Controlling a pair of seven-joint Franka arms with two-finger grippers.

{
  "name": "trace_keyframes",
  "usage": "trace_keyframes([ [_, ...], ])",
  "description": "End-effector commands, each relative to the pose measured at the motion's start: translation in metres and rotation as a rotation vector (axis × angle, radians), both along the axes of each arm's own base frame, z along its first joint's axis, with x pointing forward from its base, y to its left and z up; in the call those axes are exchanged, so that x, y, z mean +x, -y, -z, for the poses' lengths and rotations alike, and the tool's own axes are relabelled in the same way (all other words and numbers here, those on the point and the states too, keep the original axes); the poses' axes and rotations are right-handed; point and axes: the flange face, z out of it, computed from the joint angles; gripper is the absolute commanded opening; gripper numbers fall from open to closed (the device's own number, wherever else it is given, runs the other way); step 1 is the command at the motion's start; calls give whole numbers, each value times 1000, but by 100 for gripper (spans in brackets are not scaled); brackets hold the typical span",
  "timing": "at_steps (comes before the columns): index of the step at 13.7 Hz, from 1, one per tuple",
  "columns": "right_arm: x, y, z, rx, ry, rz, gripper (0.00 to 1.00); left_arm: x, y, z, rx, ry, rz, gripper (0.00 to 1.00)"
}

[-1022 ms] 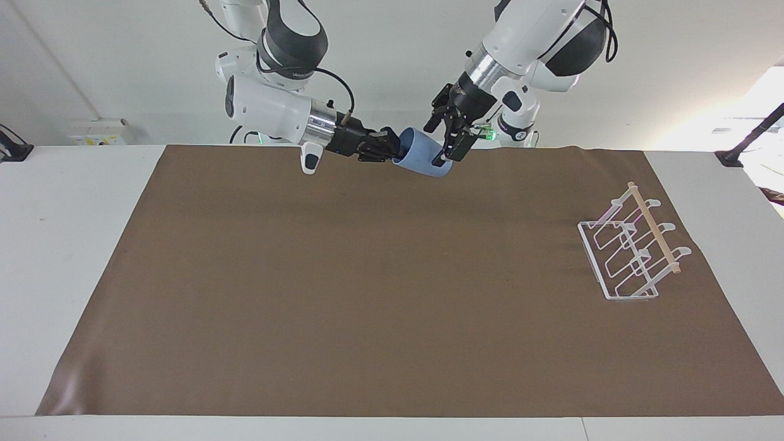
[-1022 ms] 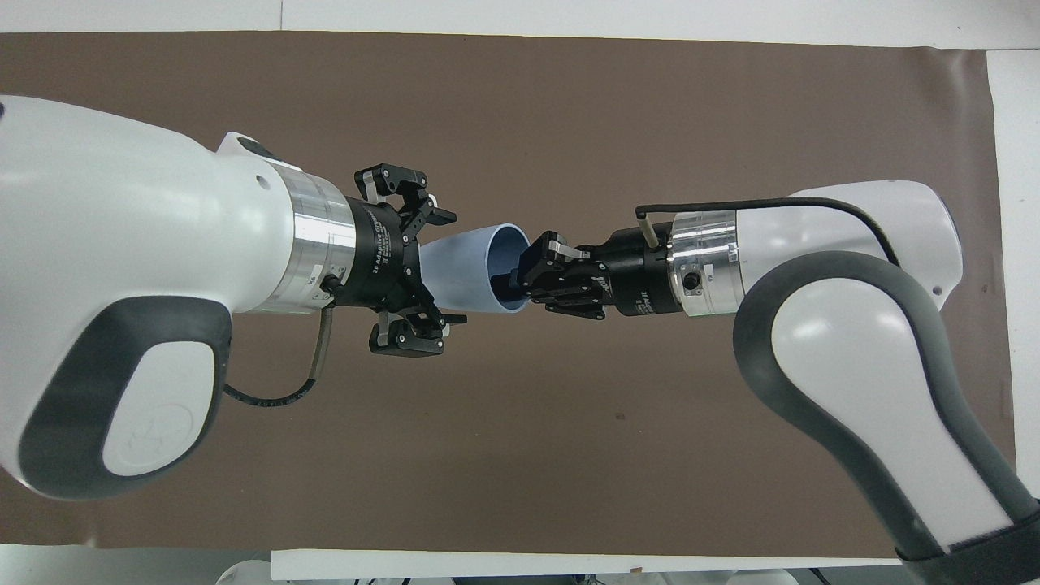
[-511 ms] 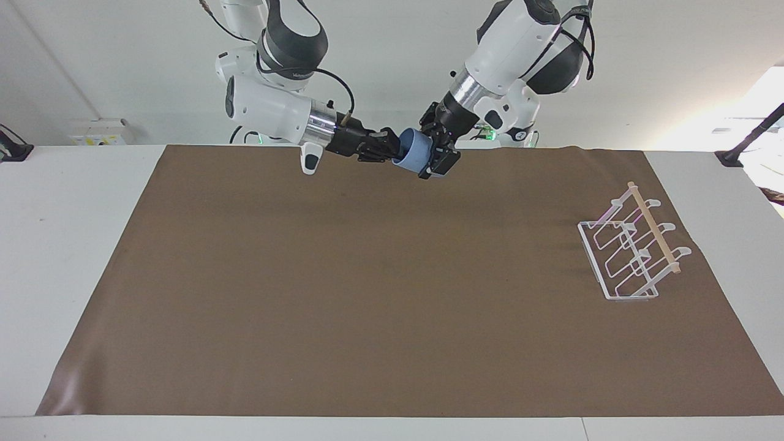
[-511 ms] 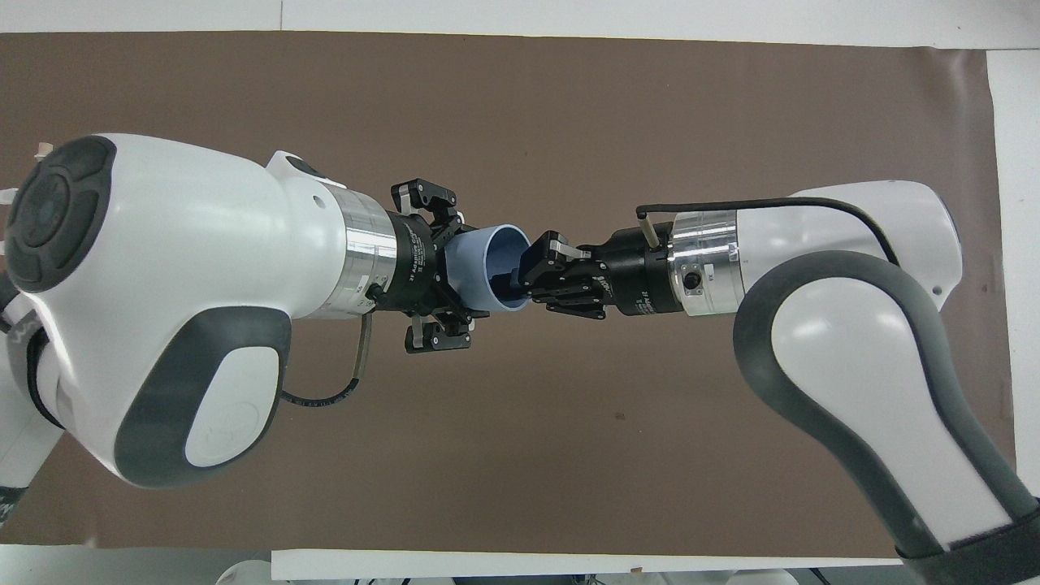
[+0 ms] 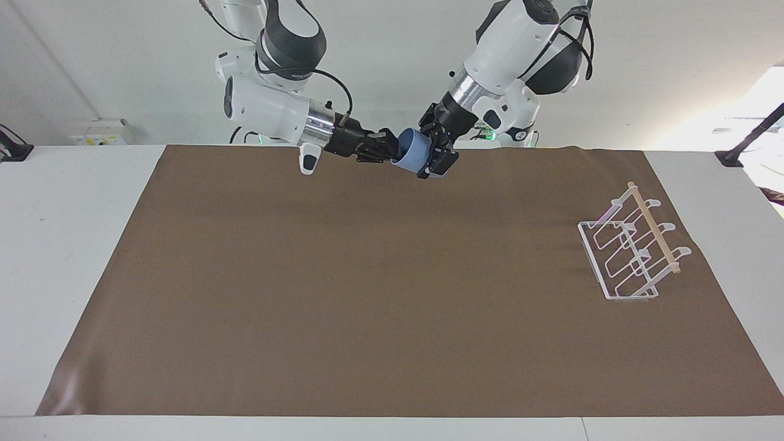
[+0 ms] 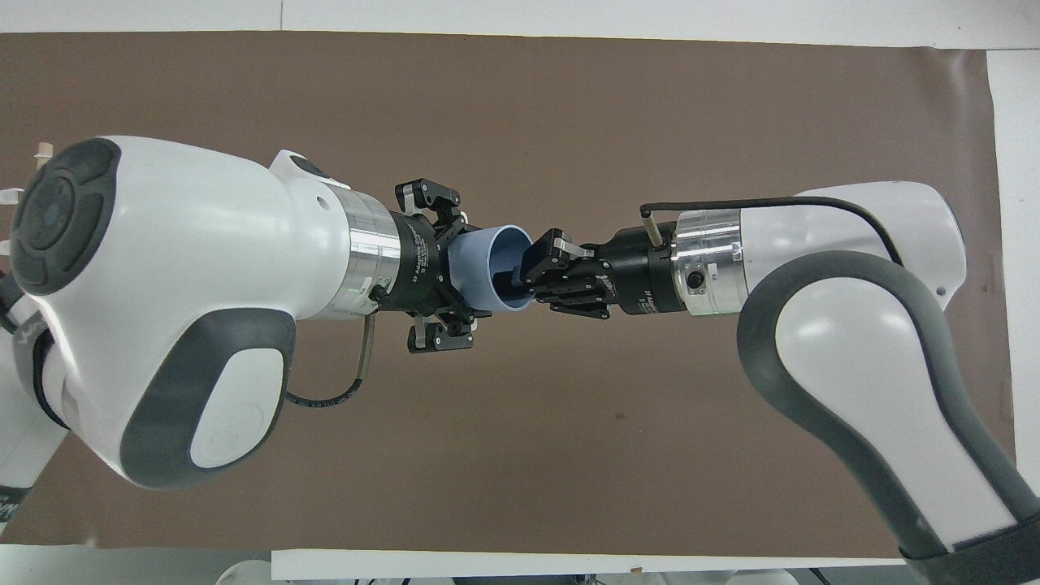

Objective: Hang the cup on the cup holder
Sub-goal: 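Close the left gripper on the cup's closed end, then open the right gripper and withdraw it while the left gripper lifts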

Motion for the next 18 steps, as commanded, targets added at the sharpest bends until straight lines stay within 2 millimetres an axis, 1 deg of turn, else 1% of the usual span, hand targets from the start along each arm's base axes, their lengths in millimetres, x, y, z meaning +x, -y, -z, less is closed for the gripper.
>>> trace_keyframes([
  [1, 3, 22, -6, -80, 50, 7, 99, -5, 3, 0, -9, 8, 11, 0],
  [2, 7, 41, -11, -128, 81, 18, 99, -6, 4, 0, -9, 8, 13, 0],
  [3, 14, 65, -10, -198, 102, 23, 99, -5, 3, 0, -9, 8, 11, 0],
  [5, 24, 123, -8, -376, 149, 33, 99, -6, 2, 2, 10, 11, 38, 0],
  [6, 30, 153, -9, -466, 159, 33, 99, -7, -3, 7, 86, 36, 91, 0],
  [7, 33, 177, -7, -543, 160, 30, 99, -4, -13, 13, 156, 44, 107, 0],
  [8, 34, 203, -5, -627, 152, 18, 99, 3, -27, 19, 206, 41, 113, 0],
  [9, 34, 227, -8, -719, 157, -2, 99, 20, -55, 23, 259, 54, 114, 0],
  [10, 37, 245, -16, -808, 162, -42, 99, 27, -70, 27, 347, 84, 146, 0],
  [11, 41, 258, -24, -884, 146, -83, 99, 34, -86, 29, 442, 126, 188, 0],
  [12, 48, 270, -39, -974, 131, -123, 99, 41, -103, 35, 536, 165, 236, 0],
  [14, 56, 285, -70, -1097, 97, -202, 99, 55, -124, 41, 777, 267, 323, 0],
  [15, 56, 292, -93, -1114, 110, -225, 99, 66, -130, 55, 906, 294, 362, 0],
  [16, 53, 303, -114, -1125, 113, -229, 99, 79, -134, 76, 1031, 299, 407, 0],
  [17, 50, 307, -126, -1139, 110, -230, 99, 86, -142, 91, 1158, 293, 444, 0],
  [18, 45, 309, -131, -1161, 89, -256, 99, 91, -151, 111, 1298, 273, 489, 0],
])
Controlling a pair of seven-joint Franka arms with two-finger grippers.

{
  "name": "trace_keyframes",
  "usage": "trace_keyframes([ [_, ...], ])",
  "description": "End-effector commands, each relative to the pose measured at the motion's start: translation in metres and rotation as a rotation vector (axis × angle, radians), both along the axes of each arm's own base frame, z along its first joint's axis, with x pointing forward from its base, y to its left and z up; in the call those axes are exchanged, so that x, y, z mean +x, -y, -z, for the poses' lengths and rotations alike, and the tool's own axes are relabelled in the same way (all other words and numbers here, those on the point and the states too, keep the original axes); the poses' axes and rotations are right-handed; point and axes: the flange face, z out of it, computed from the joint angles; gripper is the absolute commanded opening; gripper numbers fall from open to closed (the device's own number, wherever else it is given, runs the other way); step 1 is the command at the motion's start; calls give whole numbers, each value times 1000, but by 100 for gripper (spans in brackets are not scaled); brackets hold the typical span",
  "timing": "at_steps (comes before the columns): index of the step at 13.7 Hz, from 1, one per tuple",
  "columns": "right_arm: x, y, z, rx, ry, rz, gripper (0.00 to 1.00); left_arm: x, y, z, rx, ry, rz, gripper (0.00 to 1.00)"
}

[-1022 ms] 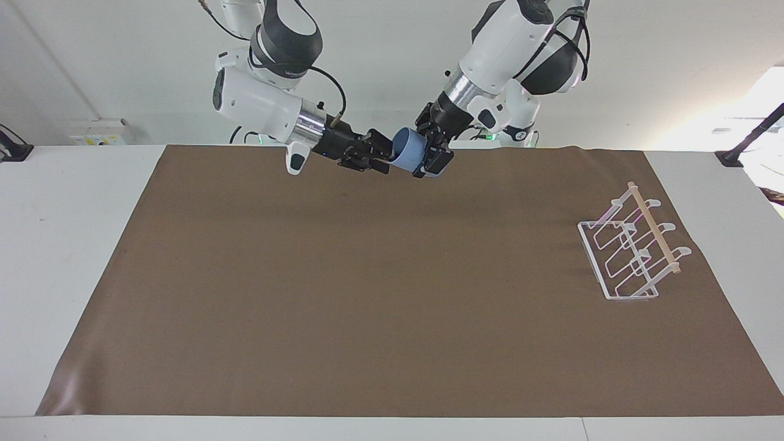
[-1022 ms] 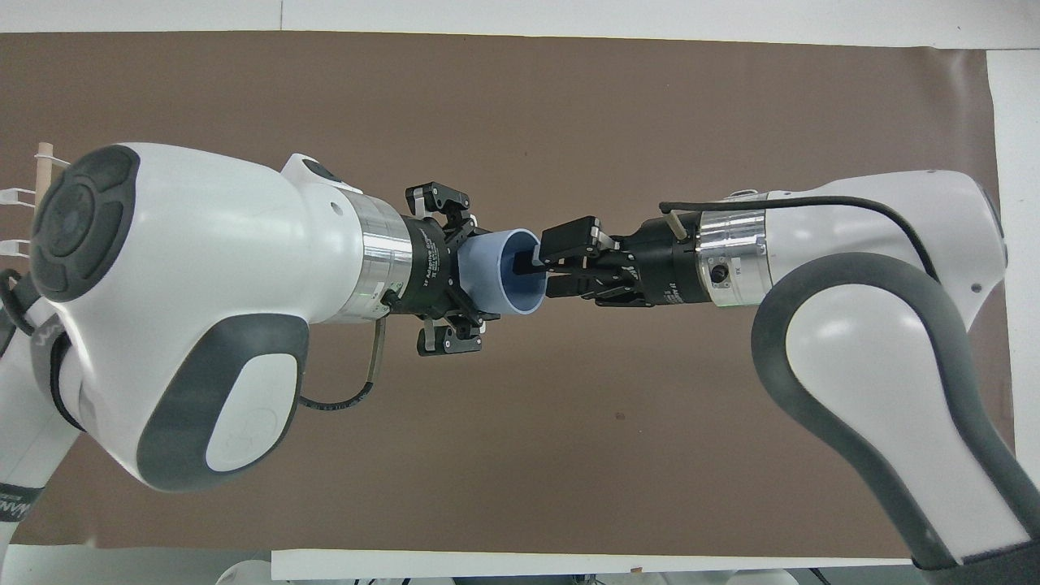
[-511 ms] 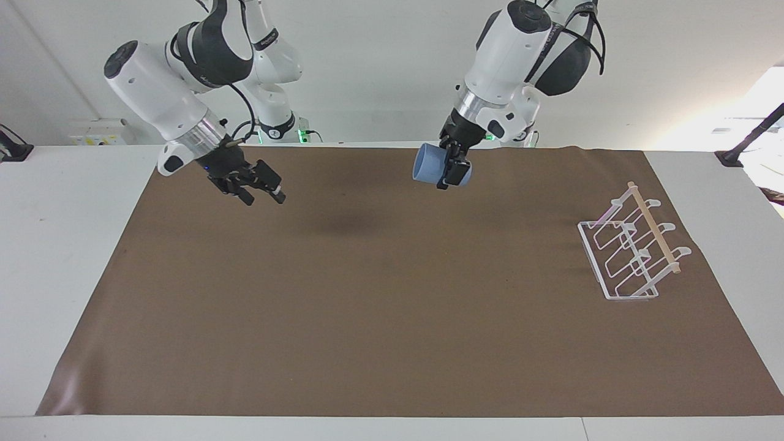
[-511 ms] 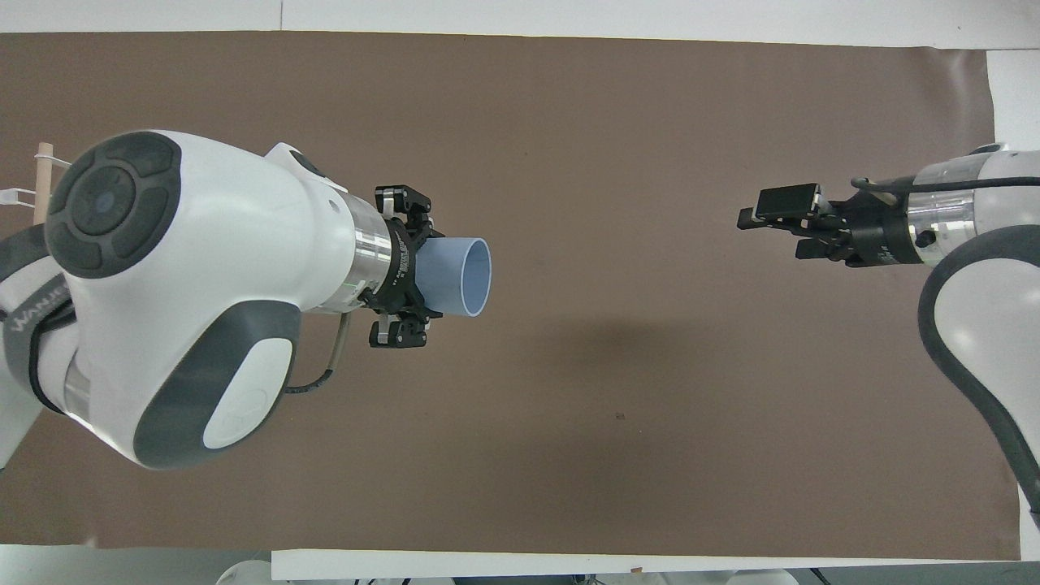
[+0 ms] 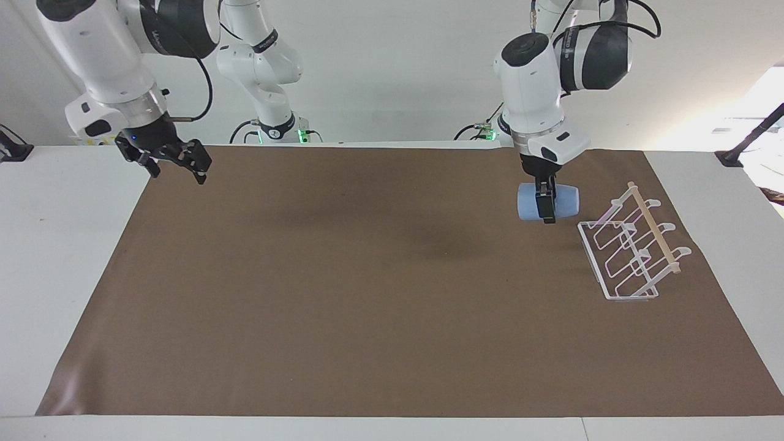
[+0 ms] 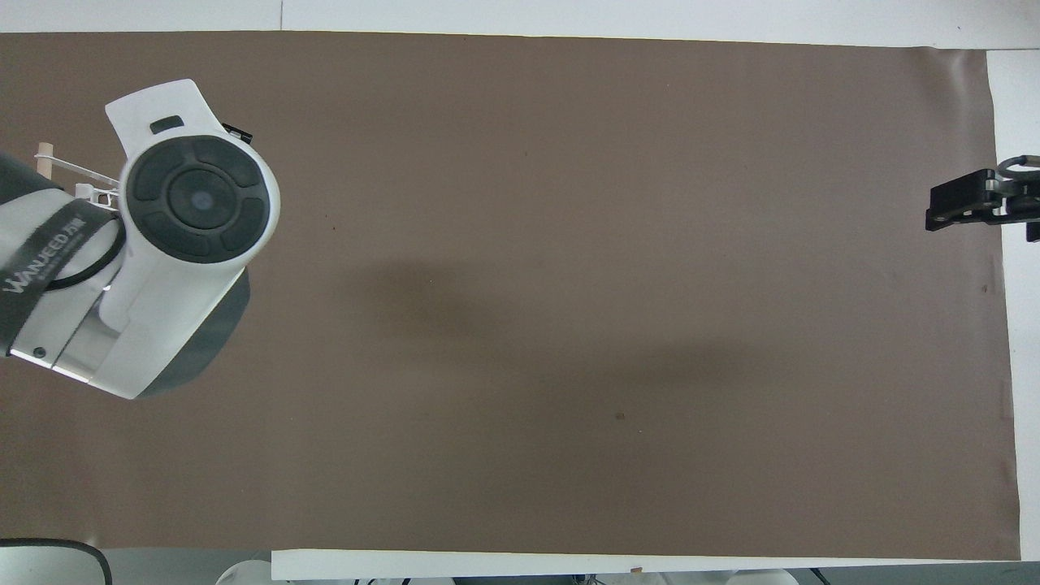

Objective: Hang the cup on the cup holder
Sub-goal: 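Move the cup with the left gripper over the wire rack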

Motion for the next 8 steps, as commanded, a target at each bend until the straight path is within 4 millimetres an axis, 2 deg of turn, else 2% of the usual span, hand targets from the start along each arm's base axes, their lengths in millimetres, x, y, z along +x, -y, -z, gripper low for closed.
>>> trace_keyframes([
  [1, -2, 9, -16, -68, -55, -72, 99, 11, -15, 40, 299, -9, 60, 0],
  [3, -9, 23, -13, -43, -113, -156, 99, 9, -31, 62, 472, 5, 107, 0],
  [4, -12, 34, -9, 4, -125, -157, 99, 16, -49, 67, 556, 15, 104, 0],
  [6, -20, 29, -3, 35, -166, -162, 99, 25, -64, 68, 659, 56, 91, 0],
  [7, -24, 28, 0, 34, -172, -162, 99, 32, -78, 78, 725, 72, 65, 0],
  [8, -24, 33, 0, 34, -163, -156, 99, 36, -83, 82, 759, 92, 56, 0],
])
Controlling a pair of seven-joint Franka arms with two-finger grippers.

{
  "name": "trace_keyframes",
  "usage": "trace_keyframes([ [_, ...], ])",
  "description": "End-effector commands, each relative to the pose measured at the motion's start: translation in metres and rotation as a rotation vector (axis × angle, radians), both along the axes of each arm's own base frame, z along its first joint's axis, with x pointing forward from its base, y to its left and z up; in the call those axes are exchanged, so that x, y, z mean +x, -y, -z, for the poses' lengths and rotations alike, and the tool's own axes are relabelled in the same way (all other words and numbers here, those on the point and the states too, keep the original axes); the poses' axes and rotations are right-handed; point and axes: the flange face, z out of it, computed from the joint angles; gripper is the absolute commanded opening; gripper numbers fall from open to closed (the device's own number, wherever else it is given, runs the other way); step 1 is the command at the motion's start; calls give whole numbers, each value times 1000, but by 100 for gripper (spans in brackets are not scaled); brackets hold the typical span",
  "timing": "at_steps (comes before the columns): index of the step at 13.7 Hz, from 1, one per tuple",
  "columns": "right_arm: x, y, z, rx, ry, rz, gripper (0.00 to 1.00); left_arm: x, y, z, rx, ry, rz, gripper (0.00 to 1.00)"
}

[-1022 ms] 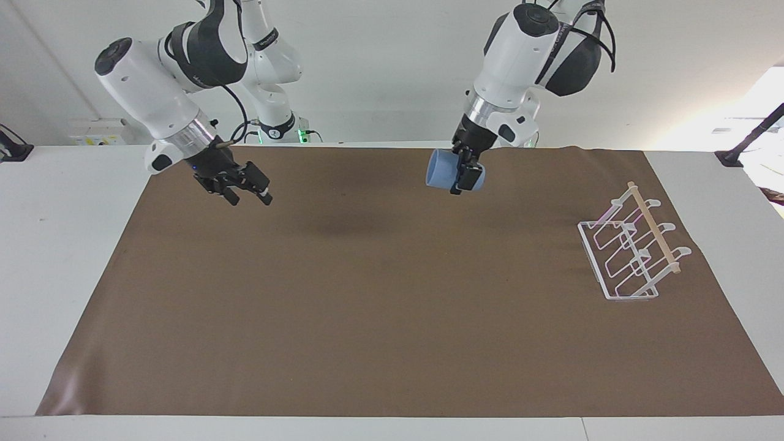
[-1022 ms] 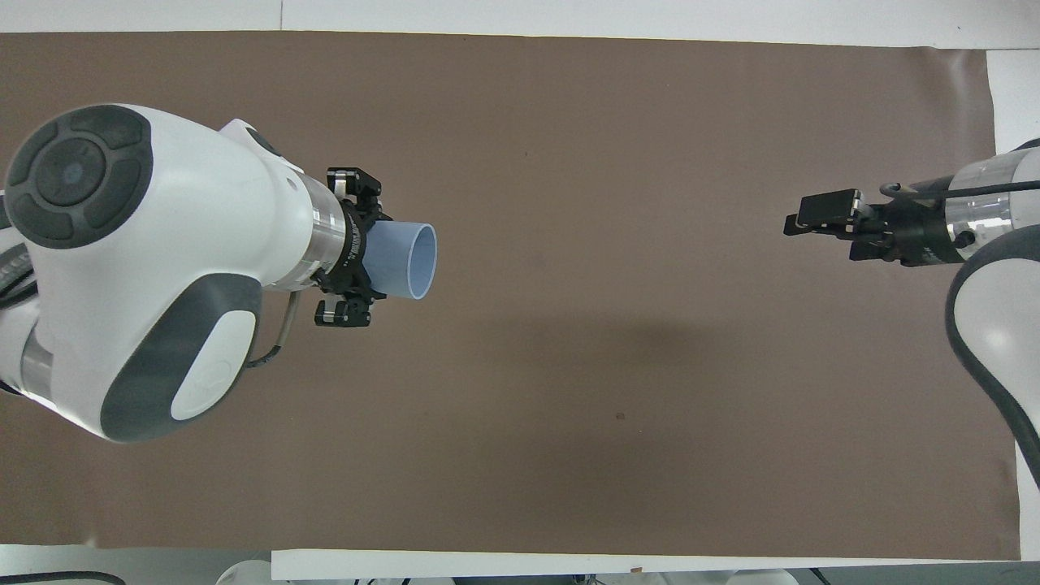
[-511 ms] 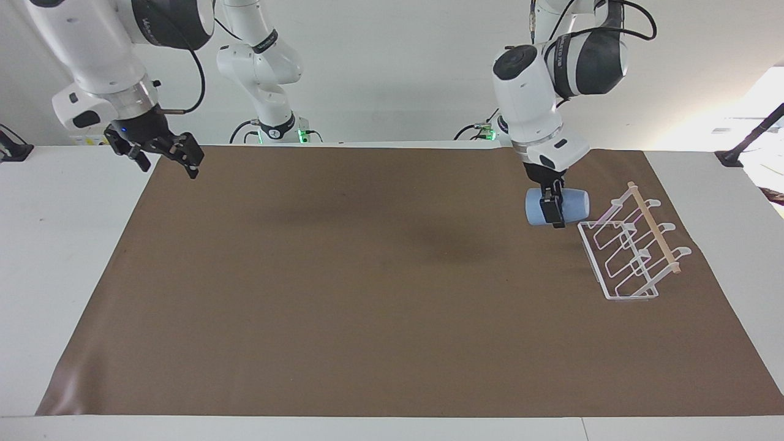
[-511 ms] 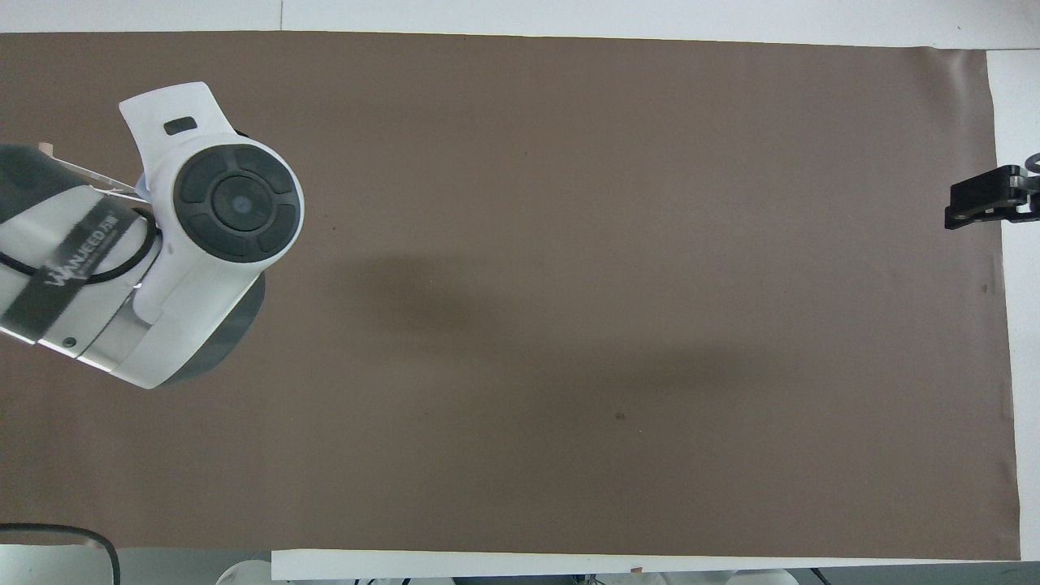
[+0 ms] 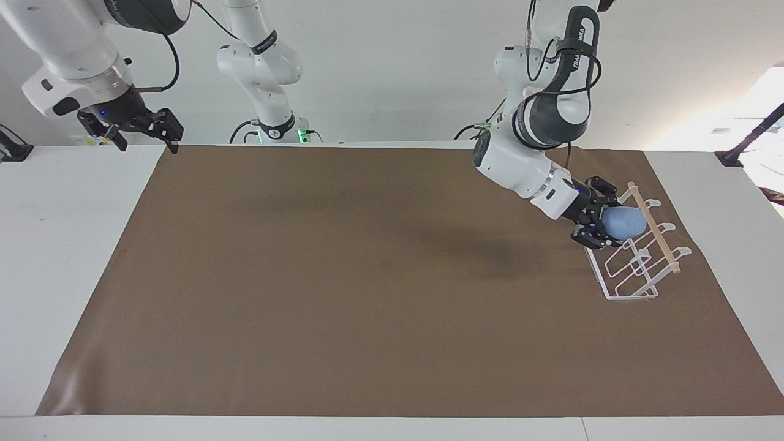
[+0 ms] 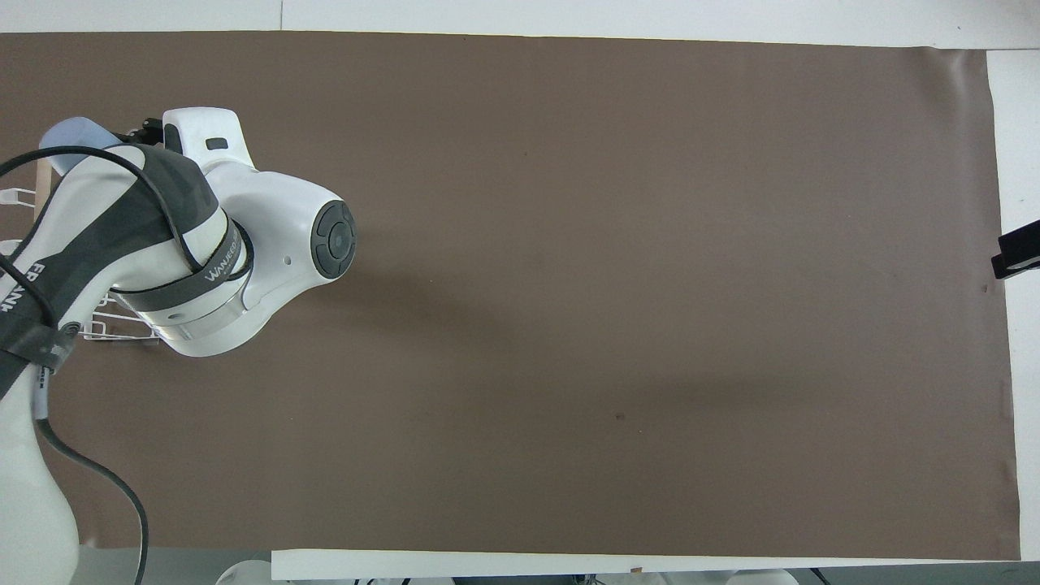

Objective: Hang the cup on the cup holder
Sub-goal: 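Move the cup with the left gripper over the wire rack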

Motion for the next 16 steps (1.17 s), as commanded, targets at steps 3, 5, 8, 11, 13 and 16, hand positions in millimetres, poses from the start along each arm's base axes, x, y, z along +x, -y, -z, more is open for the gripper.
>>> trace_keyframes([
  [3, -2, -2, 4, 57, 7, -4, 99, 29, -42, 40, 181, 86, -21, 0],
  [5, -2, -13, 5, 115, 6, -14, 99, 34, -52, 50, 183, 88, -33, 0],
  [8, 1, -33, 4, 115, 13, -36, 99, 32, -52, 70, 172, 118, -46, 0],
  [11, 0, -33, 5, 109, 5, -31, 99, 35, -54, 85, 165, 137, -55, 0],
  [13, -1, -33, 4, 103, 4, -28, 99, 34, -55, 88, 157, 155, -60, 0],
  [16, -5, -28, 8, 96, -14, -13, 99, 32, -70, 93, 159, 155, -84, 0],
])
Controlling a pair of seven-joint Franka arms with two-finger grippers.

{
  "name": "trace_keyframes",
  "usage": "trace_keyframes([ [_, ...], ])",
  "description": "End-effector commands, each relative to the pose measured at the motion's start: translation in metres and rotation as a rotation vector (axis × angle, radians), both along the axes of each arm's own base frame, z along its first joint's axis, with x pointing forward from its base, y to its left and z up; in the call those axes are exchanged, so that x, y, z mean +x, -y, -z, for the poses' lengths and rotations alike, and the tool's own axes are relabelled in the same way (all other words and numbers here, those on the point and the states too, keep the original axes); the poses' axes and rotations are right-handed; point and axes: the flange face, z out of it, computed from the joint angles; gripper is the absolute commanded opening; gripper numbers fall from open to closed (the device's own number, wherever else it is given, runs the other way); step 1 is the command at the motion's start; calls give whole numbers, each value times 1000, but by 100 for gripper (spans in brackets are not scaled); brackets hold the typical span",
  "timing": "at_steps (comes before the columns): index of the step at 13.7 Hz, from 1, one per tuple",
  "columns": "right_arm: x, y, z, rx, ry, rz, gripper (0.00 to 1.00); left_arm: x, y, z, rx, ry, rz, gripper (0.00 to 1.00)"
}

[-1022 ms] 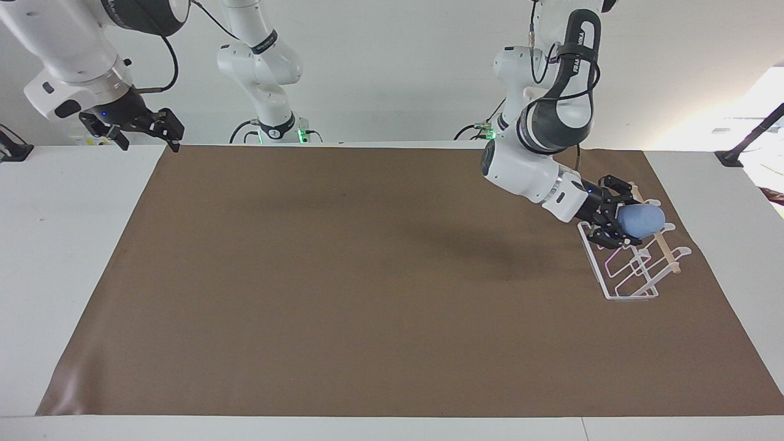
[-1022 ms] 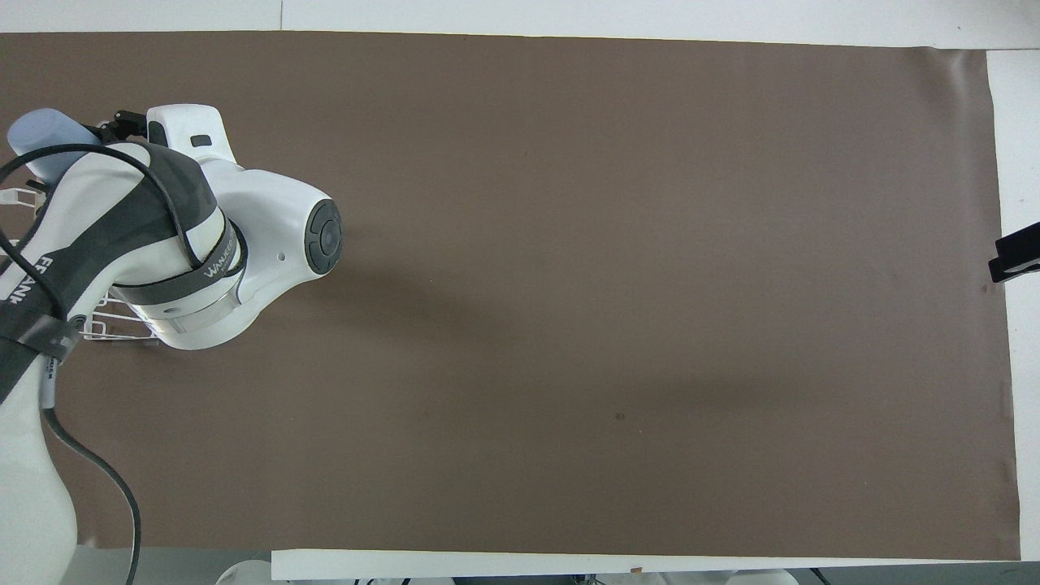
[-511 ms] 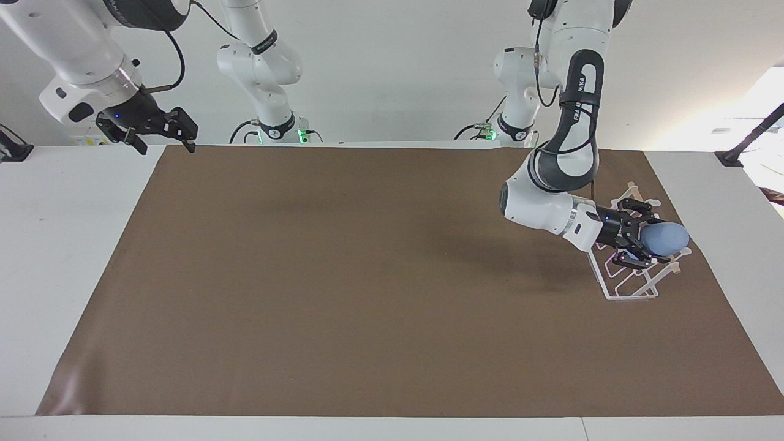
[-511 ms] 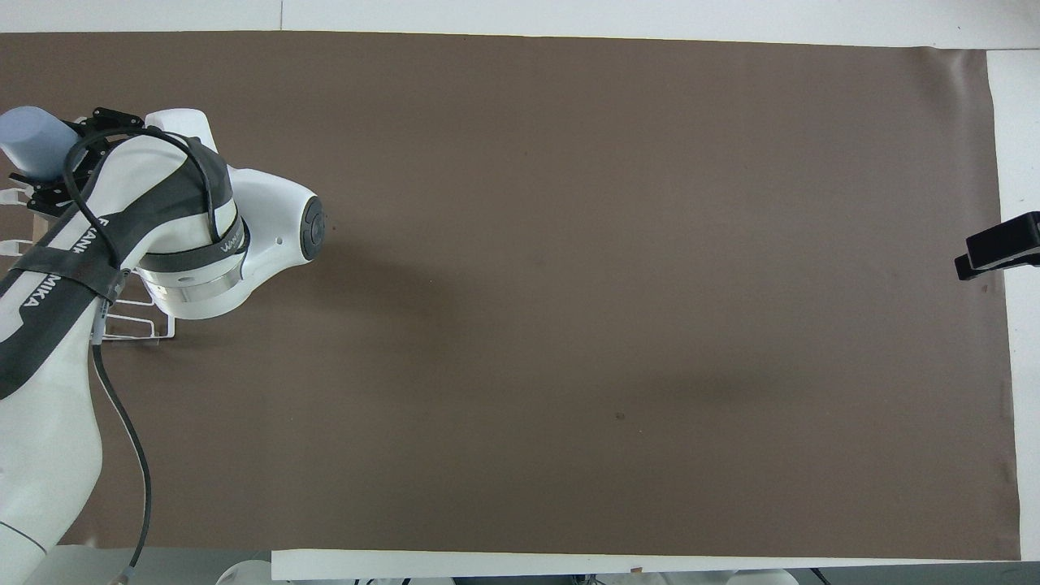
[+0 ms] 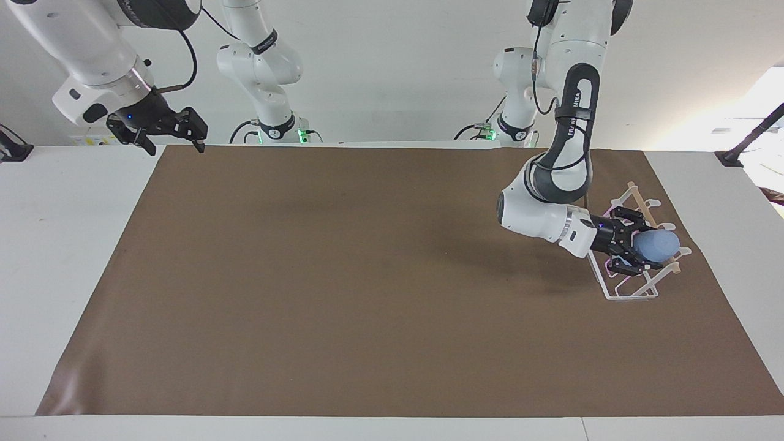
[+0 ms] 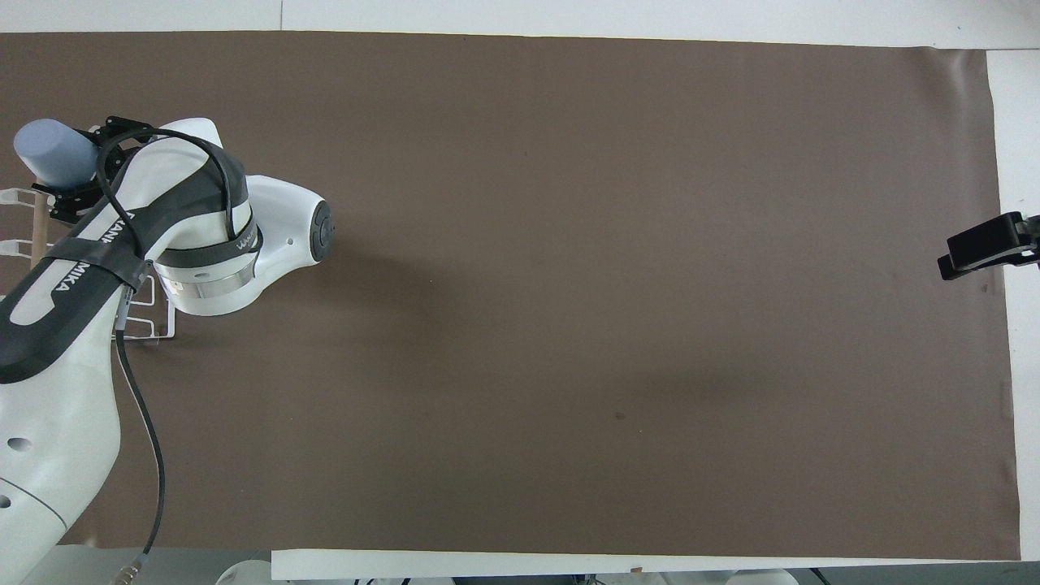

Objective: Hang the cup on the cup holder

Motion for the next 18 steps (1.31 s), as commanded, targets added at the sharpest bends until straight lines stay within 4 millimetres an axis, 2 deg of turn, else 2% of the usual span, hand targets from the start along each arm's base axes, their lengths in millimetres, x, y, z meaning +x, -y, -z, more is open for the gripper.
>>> trace_keyframes([
  [1, -14, 7, 5, -6, -27, 32, 99, 0, -13, 5, 18, 14, -18, 0],
  [3, -12, 8, 5, -6, -16, 32, 99, 1, -19, 7, 16, 15, -26, 1],
  [4, -15, 7, 7, -7, -25, 35, 99, 1, -14, 7, 8, 16, -16, 28],
  [5, -13, 6, 6, -9, -18, 39, 99, 2, -12, 8, -3, 14, -15, 85],
  [6, -13, 9, 6, -11, -15, 50, 99, 4, -11, 8, -17, 4, -4, 100],
  [8, -14, 14, 6, -9, -18, 58, 99, 13, -5, 12, -65, -23, 7, 100],
  [10, -15, 13, 7, -3, -23, 52, 99, 11, 0, 10, -83, -26, -12, 100],
  [11, -14, 9, 6, -3, -22, 43, 99, 9, 3, 3, -112, -23, -39, 100],
  [12, -14, 6, 7, 0, -23, 36, 99, 12, 8, -18, -172, -8, -57, 100],
  [14, -14, 5, 7, 5, -23, 36, 99, 11, 13, -86, -366, -88, -21, 100],
  [15, -14, 6, 7, 5, -23, 38, 99, 10, 3, -111, -441, -158, -14, 100],
  [18, -14, 7, 7, 5, -23, 39, 99, 18, -37, -168, -561, -351, 13, 100],
])
